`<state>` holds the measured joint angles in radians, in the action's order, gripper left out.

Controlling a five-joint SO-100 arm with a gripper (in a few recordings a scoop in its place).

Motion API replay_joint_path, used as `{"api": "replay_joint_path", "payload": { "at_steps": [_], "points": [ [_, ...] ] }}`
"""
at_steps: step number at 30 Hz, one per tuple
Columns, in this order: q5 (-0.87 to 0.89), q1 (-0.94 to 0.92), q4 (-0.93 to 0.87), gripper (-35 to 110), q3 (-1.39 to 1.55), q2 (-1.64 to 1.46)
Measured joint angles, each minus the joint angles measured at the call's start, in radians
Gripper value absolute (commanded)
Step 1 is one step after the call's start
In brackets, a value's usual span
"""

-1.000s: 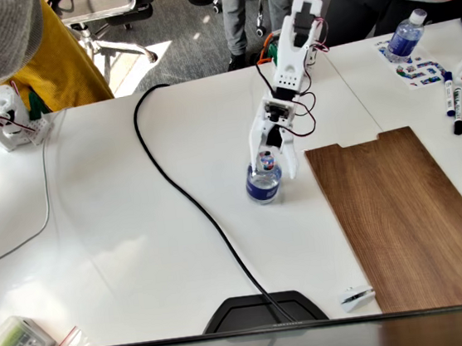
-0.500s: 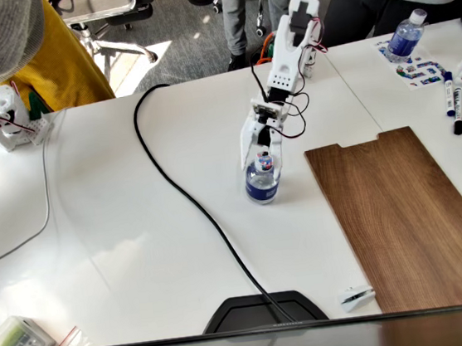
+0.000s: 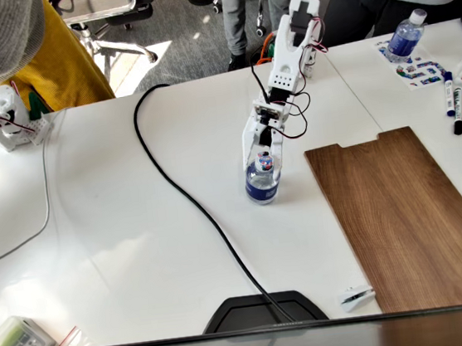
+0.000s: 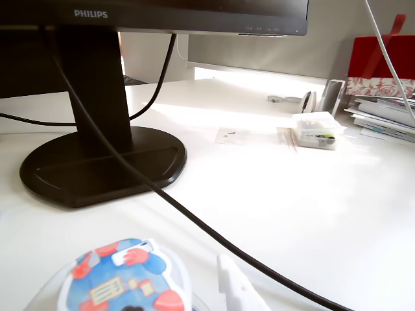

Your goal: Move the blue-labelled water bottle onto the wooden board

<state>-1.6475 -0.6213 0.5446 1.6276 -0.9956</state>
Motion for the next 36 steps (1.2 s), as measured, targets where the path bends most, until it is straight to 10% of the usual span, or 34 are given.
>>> {"api": "replay_joint_path", "payload": {
  "at_steps": [36],
  "points": [
    [-0.037,0.011,0.000,0,0.015,-0.020]
  ]
}}
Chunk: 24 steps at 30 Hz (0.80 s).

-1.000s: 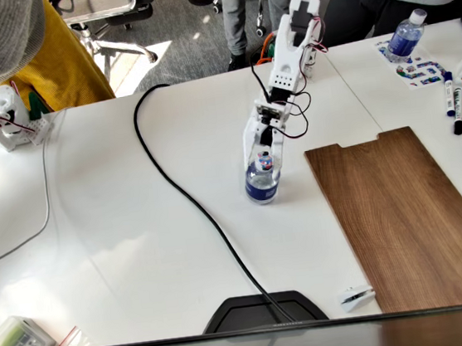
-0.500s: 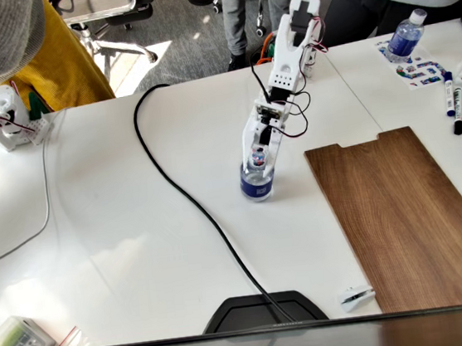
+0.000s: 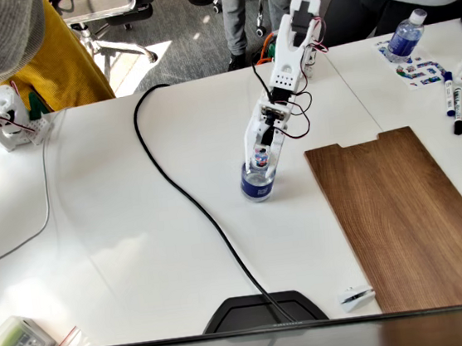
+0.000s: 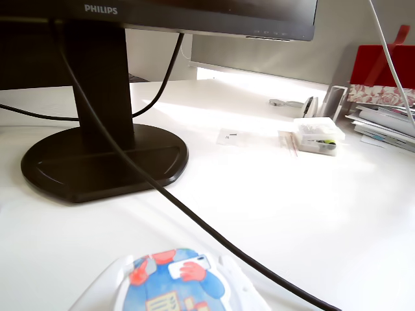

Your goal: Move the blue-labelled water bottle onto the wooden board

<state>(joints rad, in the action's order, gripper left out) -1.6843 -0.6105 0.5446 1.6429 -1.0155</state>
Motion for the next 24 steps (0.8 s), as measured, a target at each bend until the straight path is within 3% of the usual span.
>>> {"api": "replay_joint_path", "payload": {
  "at_steps": [24],
  "points": [
    [0.161,0.031,-0.067,0,0.146,-0.419]
  ]
}}
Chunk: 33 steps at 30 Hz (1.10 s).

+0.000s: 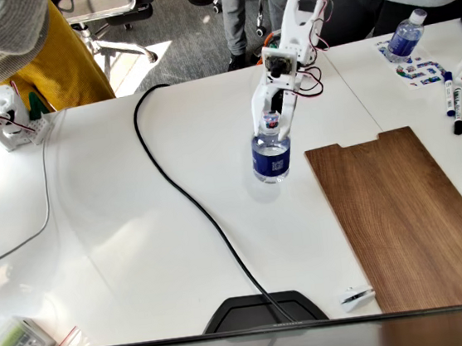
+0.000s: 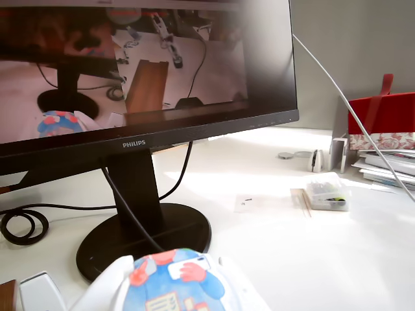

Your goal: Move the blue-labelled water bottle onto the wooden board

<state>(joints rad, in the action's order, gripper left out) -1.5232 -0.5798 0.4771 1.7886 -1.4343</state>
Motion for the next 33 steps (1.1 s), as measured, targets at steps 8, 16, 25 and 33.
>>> {"api": "replay_joint_path", "payload": {
  "at_steps": [8,16,25,33],
  "points": [
    [0.000,0.054,-0.078,0,0.138,-0.161],
    [0.000,0.187,-0.164,0,0.204,-0.250],
    [0.000,0.324,-0.164,0,0.247,-0.298],
    [-0.009,0.400,-0.164,0,0.245,-0.311]
  ]
}}
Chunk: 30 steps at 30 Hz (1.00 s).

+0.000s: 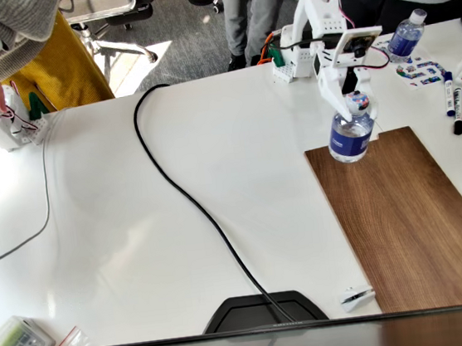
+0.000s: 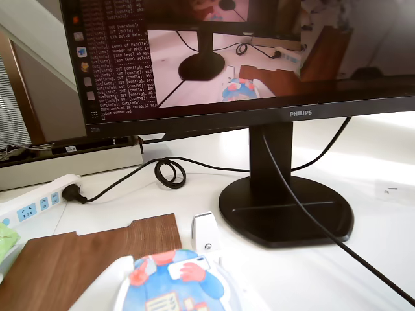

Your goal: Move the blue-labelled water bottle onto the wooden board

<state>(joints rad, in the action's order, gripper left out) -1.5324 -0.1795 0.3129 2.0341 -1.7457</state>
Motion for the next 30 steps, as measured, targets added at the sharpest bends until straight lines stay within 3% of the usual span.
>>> {"api": "replay_joint_path", "payload": {
  "at_steps": [16,30],
  "points": [
    [0.008,0.164,0.014,0,0.020,0.002],
    [-0.035,0.192,0.112,0,0.018,0.175]
  ]
}}
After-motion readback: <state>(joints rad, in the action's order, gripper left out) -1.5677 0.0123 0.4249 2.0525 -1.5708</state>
